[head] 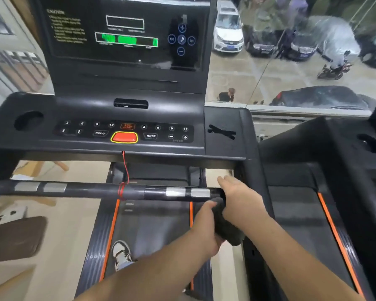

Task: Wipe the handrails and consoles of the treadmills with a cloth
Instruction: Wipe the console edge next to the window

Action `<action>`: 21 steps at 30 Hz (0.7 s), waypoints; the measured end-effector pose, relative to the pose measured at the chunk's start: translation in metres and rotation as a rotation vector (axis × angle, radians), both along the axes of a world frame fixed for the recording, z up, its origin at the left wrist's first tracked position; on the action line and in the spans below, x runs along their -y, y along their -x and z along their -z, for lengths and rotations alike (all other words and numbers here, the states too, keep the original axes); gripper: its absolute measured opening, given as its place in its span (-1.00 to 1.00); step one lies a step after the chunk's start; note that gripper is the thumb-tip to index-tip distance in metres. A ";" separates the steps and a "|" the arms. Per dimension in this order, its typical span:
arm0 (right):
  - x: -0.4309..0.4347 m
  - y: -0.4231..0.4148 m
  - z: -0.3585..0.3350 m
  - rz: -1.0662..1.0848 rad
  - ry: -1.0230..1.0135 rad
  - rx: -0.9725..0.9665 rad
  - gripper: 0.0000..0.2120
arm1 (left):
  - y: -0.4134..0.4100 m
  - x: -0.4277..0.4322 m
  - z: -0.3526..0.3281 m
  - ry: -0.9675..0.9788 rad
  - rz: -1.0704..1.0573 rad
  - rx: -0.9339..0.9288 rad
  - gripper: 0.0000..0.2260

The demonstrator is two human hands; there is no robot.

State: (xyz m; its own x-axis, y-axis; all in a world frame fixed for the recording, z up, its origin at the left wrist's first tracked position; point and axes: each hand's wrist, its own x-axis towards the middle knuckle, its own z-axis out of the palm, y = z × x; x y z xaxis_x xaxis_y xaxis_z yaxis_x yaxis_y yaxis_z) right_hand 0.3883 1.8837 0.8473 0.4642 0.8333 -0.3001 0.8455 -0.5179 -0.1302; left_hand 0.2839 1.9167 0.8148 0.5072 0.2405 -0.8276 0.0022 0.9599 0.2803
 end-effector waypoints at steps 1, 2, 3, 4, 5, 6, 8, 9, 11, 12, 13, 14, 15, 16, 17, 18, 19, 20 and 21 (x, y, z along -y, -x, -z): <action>0.006 -0.004 -0.003 0.021 -0.048 -0.018 -0.50 | -0.002 0.001 0.003 -0.006 0.006 -0.016 -0.67; 0.012 -0.009 -0.002 0.042 -0.111 -0.022 -0.55 | -0.001 0.002 -0.002 -0.009 0.010 -0.035 -0.62; 0.016 -0.012 -0.003 0.060 -0.189 -0.019 -0.61 | 0.001 0.002 -0.006 -0.023 0.004 -0.062 -0.59; 0.019 -0.014 0.000 0.075 -0.258 -0.021 -0.65 | 0.006 -0.001 -0.010 -0.025 -0.007 -0.084 -0.58; 0.020 -0.016 0.002 0.094 -0.307 -0.029 -0.66 | 0.011 -0.007 -0.015 -0.038 -0.020 -0.103 -0.59; 0.019 -0.018 0.004 0.111 -0.334 -0.040 -0.66 | 0.016 -0.017 -0.024 -0.075 -0.019 -0.116 -0.59; 0.015 -0.021 0.008 0.099 -0.405 -0.006 -0.59 | 0.025 -0.049 -0.042 -0.240 -0.022 -0.143 -0.52; 0.011 -0.023 0.009 0.084 -0.424 0.029 -0.51 | 0.028 -0.068 -0.054 -0.391 -0.001 -0.197 -0.50; 0.002 -0.028 0.003 0.073 -0.357 0.077 -0.33 | 0.033 -0.099 -0.081 -0.873 0.128 -0.338 -0.70; -0.001 -0.030 -0.001 0.100 -0.296 0.081 -0.25 | 0.035 -0.107 -0.089 -1.140 0.254 -0.423 -0.77; -0.003 -0.034 -0.006 0.156 -0.246 0.082 -0.18 | 0.038 -0.113 -0.091 -1.384 0.425 -0.509 -0.78; -0.002 -0.038 -0.009 0.230 -0.196 0.072 -0.12 | 0.041 -0.114 -0.087 -1.561 0.622 -0.598 -0.79; 0.000 -0.042 -0.013 0.325 -0.152 0.032 -0.08 | 0.044 -0.112 -0.075 -1.647 0.811 -0.670 -0.77; 0.003 -0.047 -0.015 0.431 -0.118 -0.031 -0.06 | 0.047 -0.105 -0.058 -1.673 0.997 -0.731 -0.72; 0.008 -0.053 -0.016 0.522 -0.083 -0.094 -0.08 | 0.049 -0.097 -0.033 -1.745 1.147 -0.759 -0.67; 0.014 -0.057 -0.017 0.584 -0.032 -0.149 -0.17 | 0.051 -0.086 -0.013 -1.823 1.254 -0.788 -0.63; 0.020 -0.060 -0.016 0.618 0.013 -0.190 -0.31 | 0.051 -0.077 0.003 -1.903 1.278 -0.800 -0.59; 0.027 -0.062 -0.015 0.636 0.039 -0.212 -0.45 | 0.048 -0.072 0.012 -1.974 1.240 -0.797 -0.58; 0.032 -0.061 -0.015 0.645 0.057 -0.217 -0.54 | 0.039 -0.068 0.015 -2.010 1.207 -0.791 -0.60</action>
